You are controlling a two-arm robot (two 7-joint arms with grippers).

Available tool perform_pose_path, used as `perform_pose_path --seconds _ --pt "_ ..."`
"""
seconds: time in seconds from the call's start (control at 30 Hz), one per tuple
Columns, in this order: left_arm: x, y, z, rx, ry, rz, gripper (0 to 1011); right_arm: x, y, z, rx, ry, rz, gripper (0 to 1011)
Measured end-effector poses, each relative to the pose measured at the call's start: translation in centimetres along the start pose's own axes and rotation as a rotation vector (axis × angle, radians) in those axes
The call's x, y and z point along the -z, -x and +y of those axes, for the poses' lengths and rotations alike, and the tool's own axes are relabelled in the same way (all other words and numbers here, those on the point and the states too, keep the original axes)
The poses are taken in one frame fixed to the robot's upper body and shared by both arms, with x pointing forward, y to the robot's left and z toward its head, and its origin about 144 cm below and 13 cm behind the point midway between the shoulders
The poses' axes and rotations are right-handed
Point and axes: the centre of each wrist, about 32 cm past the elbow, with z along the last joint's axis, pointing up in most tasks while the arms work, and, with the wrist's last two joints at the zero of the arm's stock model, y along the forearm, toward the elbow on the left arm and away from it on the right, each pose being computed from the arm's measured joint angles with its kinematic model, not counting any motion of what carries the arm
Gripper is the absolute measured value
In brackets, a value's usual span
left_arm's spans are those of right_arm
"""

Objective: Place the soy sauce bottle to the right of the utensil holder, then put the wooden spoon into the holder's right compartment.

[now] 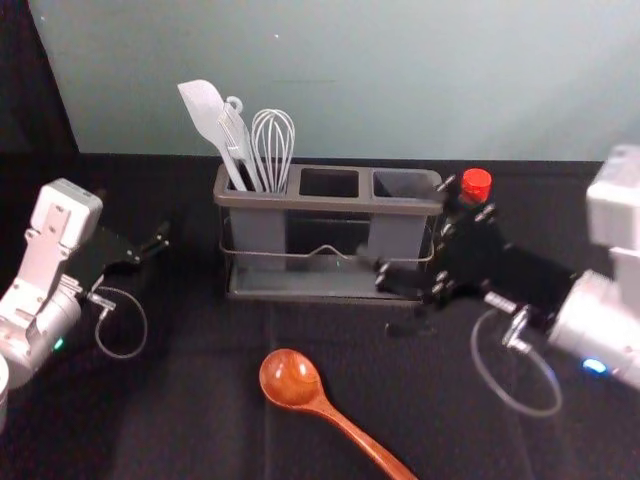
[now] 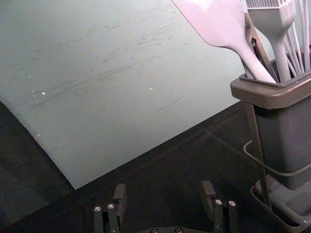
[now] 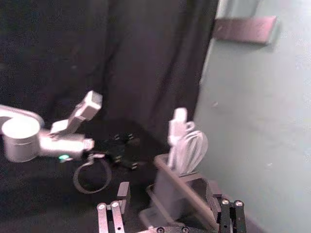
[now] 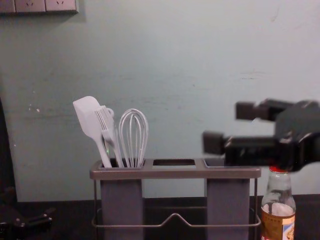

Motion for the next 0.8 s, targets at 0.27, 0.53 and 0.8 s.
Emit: perform_pose_path --seconds 0.27,0.53,0.8 --pt "0.0 0.0 0.0 0.0 0.0 0.0 1005 -0.8 1.8 2.3 -0.072 0.216 0.093 1002" --pt "0.0 0.0 0.0 0.0 0.0 0.0 1005 -0.9 3.0 5.8 -0.143 0.479 0.175 1002" --pt "0.0 0.0 0.0 0.0 0.0 0.0 1005 -0.3 4.1 8.9 -0.169 0.65 0.164 1002"
